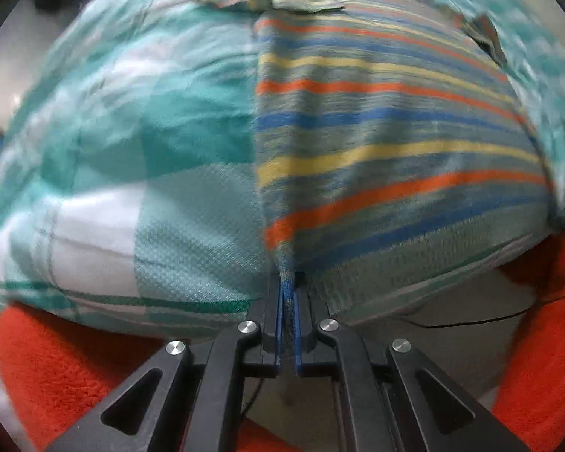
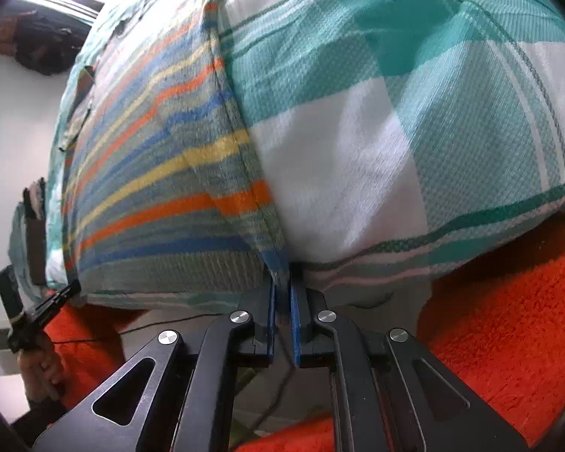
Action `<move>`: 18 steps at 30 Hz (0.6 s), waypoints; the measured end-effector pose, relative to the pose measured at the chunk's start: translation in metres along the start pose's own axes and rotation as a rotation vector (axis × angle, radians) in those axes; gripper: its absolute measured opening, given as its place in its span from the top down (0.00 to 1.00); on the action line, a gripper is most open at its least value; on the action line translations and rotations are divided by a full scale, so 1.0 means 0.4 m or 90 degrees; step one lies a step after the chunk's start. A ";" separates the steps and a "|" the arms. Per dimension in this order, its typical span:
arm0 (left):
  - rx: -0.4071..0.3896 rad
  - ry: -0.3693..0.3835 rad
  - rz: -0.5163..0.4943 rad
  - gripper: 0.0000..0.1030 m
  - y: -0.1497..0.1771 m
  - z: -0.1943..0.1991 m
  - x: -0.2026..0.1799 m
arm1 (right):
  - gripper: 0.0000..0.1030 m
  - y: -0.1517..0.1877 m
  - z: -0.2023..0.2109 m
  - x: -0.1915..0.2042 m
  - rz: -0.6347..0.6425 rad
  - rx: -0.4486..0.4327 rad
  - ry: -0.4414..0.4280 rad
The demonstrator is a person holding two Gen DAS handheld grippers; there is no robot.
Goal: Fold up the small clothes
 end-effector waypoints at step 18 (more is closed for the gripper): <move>-0.201 -0.007 0.125 0.28 -0.227 0.221 0.027 | 0.46 -0.460 0.077 0.247 0.434 -0.287 0.241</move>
Point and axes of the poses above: each gripper's, at about its wrist camera, not at the fingertips, and z roughly against the way its jaws point, x to its left, y to its underside, the point moved 4 cm from there along -z, roughly the way its jaws point, and after that the axes turned 8 degrees about -z, right-handed, at the moved point
